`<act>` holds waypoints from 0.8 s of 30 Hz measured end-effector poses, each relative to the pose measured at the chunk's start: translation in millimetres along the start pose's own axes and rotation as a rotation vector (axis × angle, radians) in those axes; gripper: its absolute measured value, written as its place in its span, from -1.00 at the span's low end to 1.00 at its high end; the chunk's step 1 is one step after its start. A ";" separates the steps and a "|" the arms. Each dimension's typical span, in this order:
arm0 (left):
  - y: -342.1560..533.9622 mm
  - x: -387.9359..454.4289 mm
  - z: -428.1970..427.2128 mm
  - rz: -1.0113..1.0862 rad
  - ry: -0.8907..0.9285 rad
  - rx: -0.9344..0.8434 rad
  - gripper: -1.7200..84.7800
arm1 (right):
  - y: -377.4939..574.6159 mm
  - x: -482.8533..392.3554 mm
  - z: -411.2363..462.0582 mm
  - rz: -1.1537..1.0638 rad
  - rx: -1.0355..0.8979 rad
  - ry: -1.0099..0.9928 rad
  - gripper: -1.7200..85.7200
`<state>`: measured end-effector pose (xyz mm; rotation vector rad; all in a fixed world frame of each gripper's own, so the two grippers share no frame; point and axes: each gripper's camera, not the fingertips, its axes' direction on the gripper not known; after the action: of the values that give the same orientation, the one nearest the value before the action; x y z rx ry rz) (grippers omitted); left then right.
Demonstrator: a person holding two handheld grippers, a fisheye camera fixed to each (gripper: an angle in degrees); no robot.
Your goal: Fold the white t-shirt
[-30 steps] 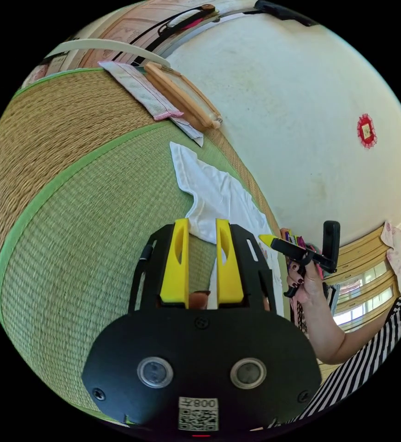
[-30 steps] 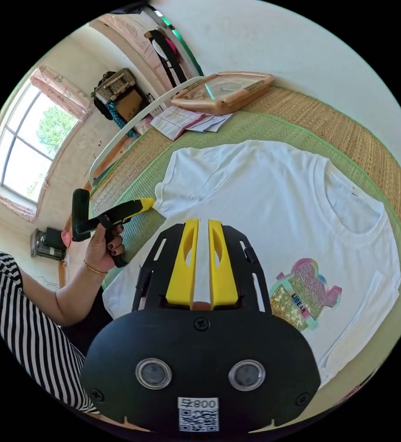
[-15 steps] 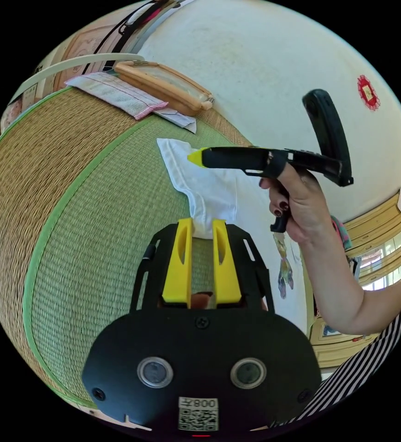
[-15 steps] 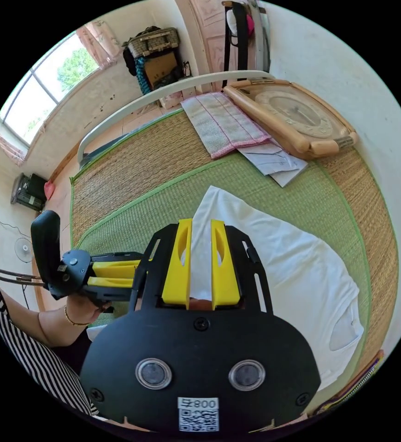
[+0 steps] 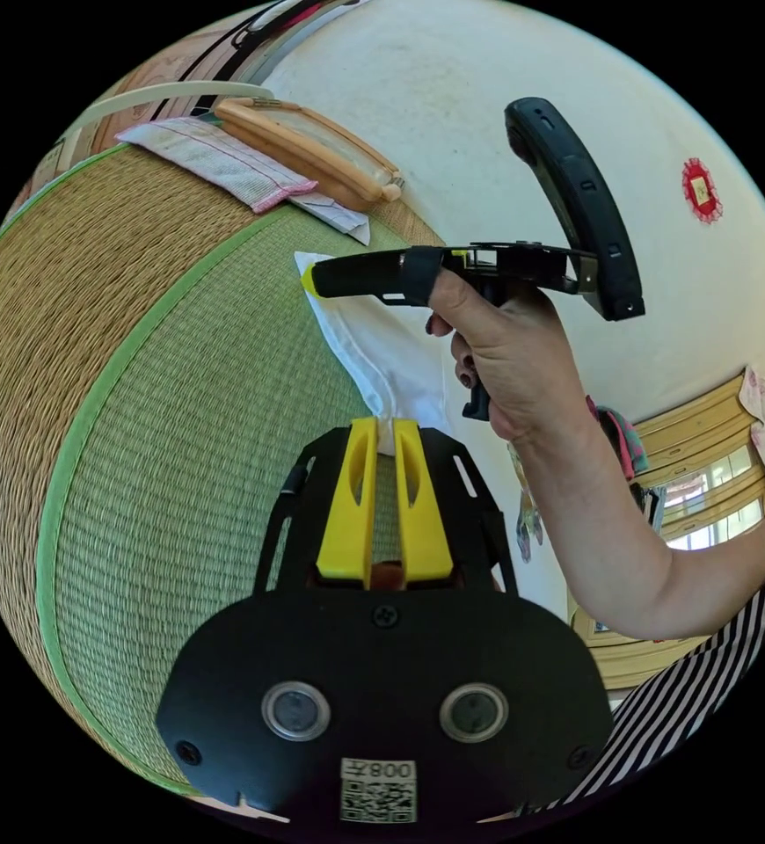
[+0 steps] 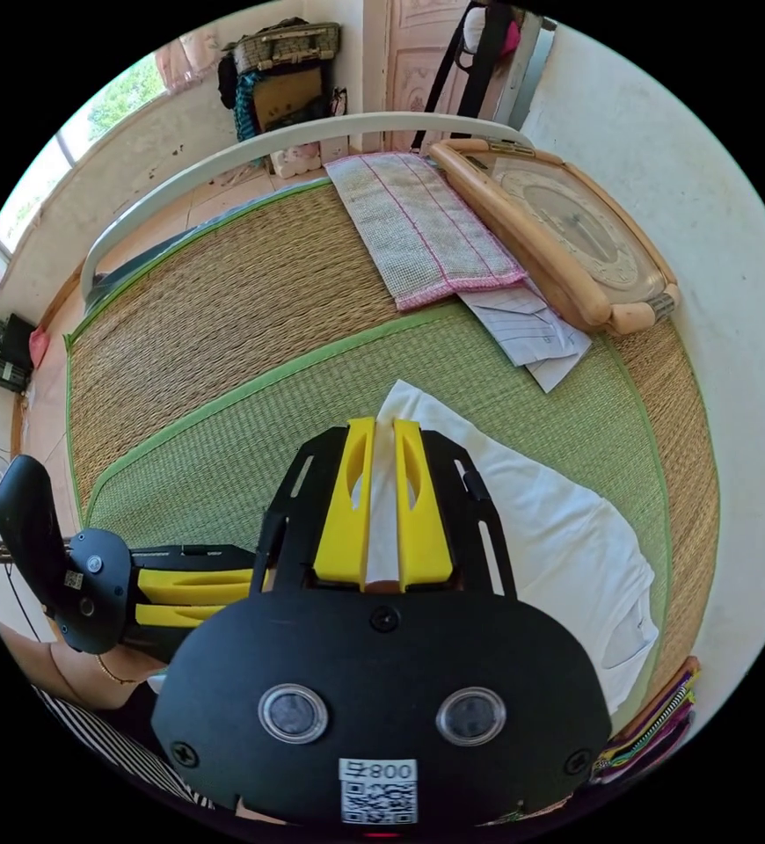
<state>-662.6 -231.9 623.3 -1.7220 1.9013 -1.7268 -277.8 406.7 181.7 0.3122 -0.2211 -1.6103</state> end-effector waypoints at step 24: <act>25.9 47.4 -5.2 0.062 -0.029 0.040 -0.90 | 39.8 103.8 -17.5 0.134 0.130 -0.243 -0.94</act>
<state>-701.0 -268.5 634.8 -1.6477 1.8739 -1.6967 -239.2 301.5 171.5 0.1955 -0.5241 -1.5018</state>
